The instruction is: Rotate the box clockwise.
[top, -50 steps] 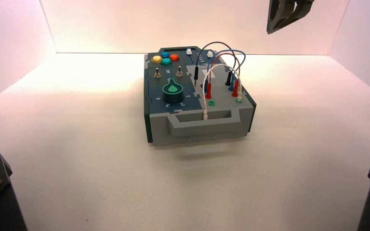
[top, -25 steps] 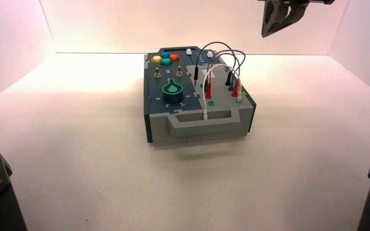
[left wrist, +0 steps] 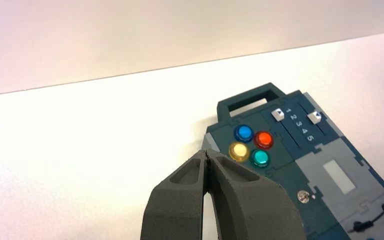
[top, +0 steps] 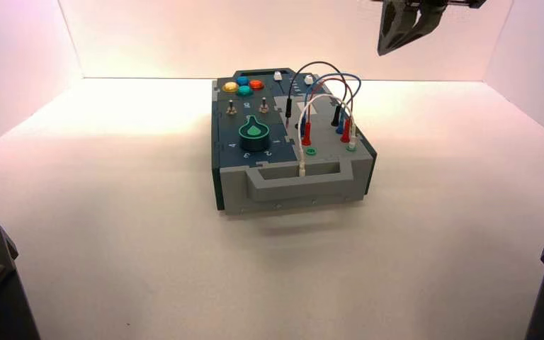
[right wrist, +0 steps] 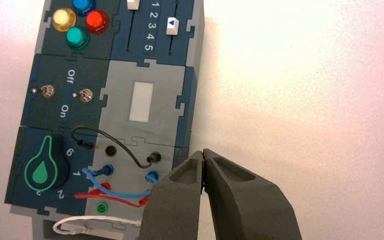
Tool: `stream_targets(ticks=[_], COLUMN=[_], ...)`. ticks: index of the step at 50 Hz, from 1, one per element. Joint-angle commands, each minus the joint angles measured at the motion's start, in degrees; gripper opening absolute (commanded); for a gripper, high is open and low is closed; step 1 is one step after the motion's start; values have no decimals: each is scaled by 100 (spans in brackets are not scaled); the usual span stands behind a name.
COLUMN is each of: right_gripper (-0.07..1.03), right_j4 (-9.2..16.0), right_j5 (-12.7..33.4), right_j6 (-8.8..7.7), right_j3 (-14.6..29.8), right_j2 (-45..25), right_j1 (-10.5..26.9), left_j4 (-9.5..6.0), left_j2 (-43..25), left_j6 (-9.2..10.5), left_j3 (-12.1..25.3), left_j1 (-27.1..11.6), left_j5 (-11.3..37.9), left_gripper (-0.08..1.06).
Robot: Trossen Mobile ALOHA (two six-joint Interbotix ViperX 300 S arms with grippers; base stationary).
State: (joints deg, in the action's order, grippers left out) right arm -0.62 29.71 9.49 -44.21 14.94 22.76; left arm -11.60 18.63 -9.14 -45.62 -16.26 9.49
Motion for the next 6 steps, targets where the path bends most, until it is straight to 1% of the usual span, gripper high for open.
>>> stream_targets(ticks=[1,6], right_gripper=[-2,-2], right_j4=[18,35], right_j5=[-35,-26], right_j6=[9,9], right_j3=[97,114], right_j2=[-44,-79], right_j1=[35,53], left_j4=[0,0], left_j2=[-62,-149], left_j6=[-18,-18], left_j3=[88,97], left_j1=[-70,-158], left_j5=[-114,-114], left_gripper=[-3,-3])
